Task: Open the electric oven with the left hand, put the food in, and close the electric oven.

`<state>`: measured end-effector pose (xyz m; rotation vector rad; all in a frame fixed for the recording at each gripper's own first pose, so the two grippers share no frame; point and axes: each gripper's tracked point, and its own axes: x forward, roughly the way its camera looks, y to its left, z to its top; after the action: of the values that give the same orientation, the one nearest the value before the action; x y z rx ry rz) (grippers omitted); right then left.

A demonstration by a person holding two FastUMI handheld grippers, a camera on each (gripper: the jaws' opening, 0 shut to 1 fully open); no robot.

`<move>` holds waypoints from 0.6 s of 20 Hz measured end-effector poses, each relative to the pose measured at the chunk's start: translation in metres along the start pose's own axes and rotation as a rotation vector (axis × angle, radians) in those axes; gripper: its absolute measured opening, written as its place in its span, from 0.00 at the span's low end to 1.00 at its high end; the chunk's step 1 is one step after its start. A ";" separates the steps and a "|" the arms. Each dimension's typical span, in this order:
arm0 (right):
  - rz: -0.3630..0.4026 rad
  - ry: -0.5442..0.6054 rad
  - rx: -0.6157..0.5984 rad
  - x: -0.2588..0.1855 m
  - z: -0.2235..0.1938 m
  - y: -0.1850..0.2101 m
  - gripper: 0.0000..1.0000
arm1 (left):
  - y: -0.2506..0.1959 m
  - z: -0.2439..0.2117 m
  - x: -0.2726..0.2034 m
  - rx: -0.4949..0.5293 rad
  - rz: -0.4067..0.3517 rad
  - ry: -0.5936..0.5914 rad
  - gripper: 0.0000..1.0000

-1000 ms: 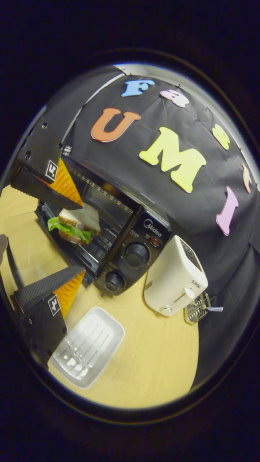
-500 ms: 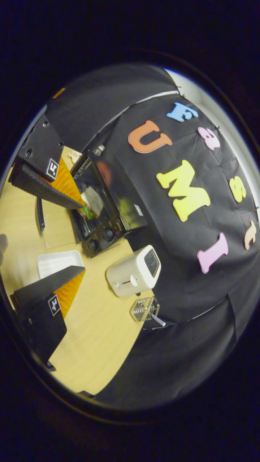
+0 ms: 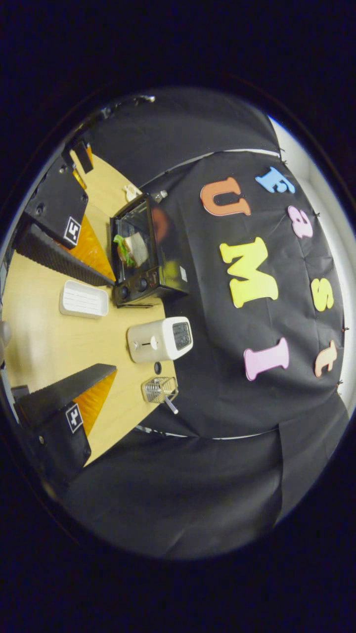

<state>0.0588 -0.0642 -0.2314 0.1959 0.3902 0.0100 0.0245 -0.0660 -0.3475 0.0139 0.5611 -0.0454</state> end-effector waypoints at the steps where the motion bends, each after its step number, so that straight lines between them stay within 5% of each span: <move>1: 0.007 0.004 -0.008 -0.004 0.003 -0.003 1.00 | -0.009 -0.017 0.010 -0.016 -0.009 0.043 0.96; 4: 0.005 -0.008 -0.059 -0.009 0.014 -0.019 1.00 | -0.026 -0.059 0.037 -0.032 -0.014 0.133 0.96; 5: 0.000 -0.014 -0.072 -0.012 0.018 -0.023 0.89 | -0.031 -0.068 0.044 -0.043 -0.019 0.154 0.96; 6: -0.002 -0.023 -0.084 -0.012 0.021 -0.025 1.00 | -0.036 -0.075 0.051 -0.048 -0.024 0.169 0.96; 9: 0.005 -0.013 -0.084 -0.016 0.022 -0.029 1.00 | -0.044 -0.086 0.073 -0.034 -0.021 0.200 0.96; 10: 0.006 -0.002 -0.081 -0.015 0.019 -0.031 0.90 | -0.046 -0.090 0.079 -0.034 -0.020 0.210 0.96; 12: 0.004 0.008 -0.085 -0.012 0.016 -0.034 1.00 | -0.047 -0.092 0.091 -0.027 -0.017 0.220 0.96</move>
<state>0.0530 -0.1006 -0.2186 0.1130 0.3964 0.0311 0.0504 -0.1139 -0.4735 -0.0128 0.7819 -0.0534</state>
